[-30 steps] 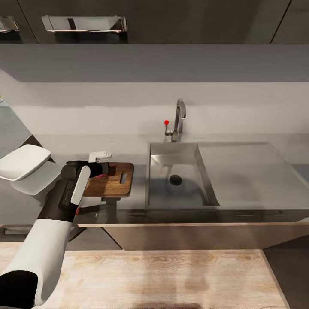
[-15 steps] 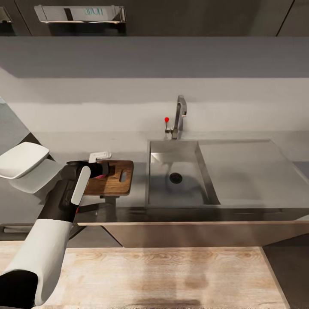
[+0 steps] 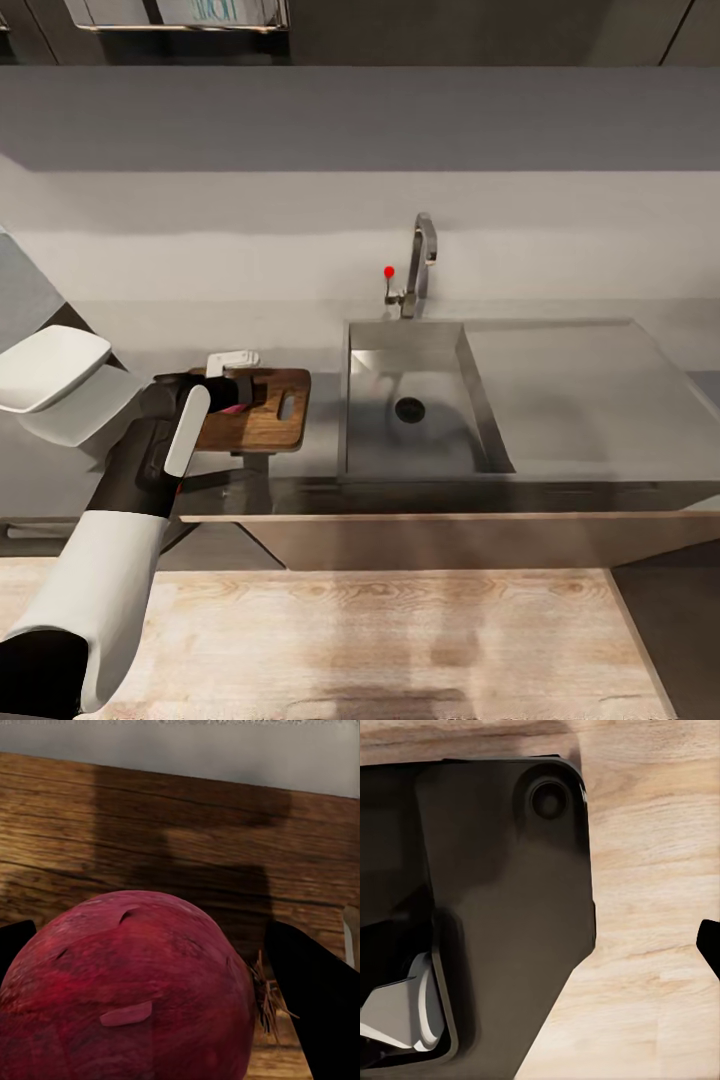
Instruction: In the kitchen, take the Vidalia onion out of the sink, dice it on the chopping board with the paring knife, put the diced onion into the bowl on the countertop, then place both the paring knife and the chopping board into the sink.
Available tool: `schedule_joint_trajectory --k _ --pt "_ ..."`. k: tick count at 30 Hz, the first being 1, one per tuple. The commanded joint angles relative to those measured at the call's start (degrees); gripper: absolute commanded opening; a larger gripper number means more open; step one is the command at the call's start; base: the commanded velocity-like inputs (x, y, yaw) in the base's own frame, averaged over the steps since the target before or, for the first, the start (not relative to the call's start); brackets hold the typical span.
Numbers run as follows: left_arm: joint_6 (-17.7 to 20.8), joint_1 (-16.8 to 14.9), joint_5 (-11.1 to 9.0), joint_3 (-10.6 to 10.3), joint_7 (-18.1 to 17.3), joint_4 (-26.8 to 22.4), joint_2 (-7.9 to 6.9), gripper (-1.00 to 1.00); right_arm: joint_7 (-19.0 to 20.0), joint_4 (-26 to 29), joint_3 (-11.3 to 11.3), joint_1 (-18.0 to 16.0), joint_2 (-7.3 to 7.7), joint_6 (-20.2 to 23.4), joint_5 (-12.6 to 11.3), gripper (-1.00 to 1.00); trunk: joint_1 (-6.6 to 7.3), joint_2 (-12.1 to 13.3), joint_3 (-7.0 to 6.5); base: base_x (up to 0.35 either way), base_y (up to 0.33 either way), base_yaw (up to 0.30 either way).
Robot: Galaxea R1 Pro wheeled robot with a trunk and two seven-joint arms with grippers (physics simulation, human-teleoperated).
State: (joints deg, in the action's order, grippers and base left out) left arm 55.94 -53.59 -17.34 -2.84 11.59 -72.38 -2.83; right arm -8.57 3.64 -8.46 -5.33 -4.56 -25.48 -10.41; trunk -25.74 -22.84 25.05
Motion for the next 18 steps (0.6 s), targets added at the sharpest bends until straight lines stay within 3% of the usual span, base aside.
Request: schedule_joint_trajectory --k 1,10,11,18 --pt "0.1 0.0 -0.5 -0.1 0.6 1.2 -0.07 -1.0 -0.2 0.0 -0.5 0.0 -0.01 -0.2 -0.5 1.0 -0.04 -0.1 0.18 0.0 0.0 0.0" --pt "0.1 0.0 -0.5 -0.1 0.6 0.9 -0.11 -1.0 -0.2 0.0 -0.5 0.0 -0.01 -0.2 -0.5 1.0 -0.04 -0.1 0.5 0.0 0.0 0.0" --pt "0.1 0.0 -0.5 -0.1 0.6 0.9 -0.13 1.0 -0.2 0.0 -0.5 0.0 -0.01 -0.2 -0.5 1.0 -0.04 -0.1 0.5 0.0 0.0 0.0" --pt "0.1 0.0 -0.5 -0.1 0.6 0.5 -0.16 1.0 -0.2 0.0 -0.5 0.0 -0.01 -0.2 -0.5 1.0 -0.04 -0.1 0.51 0.0 0.0 0.0"
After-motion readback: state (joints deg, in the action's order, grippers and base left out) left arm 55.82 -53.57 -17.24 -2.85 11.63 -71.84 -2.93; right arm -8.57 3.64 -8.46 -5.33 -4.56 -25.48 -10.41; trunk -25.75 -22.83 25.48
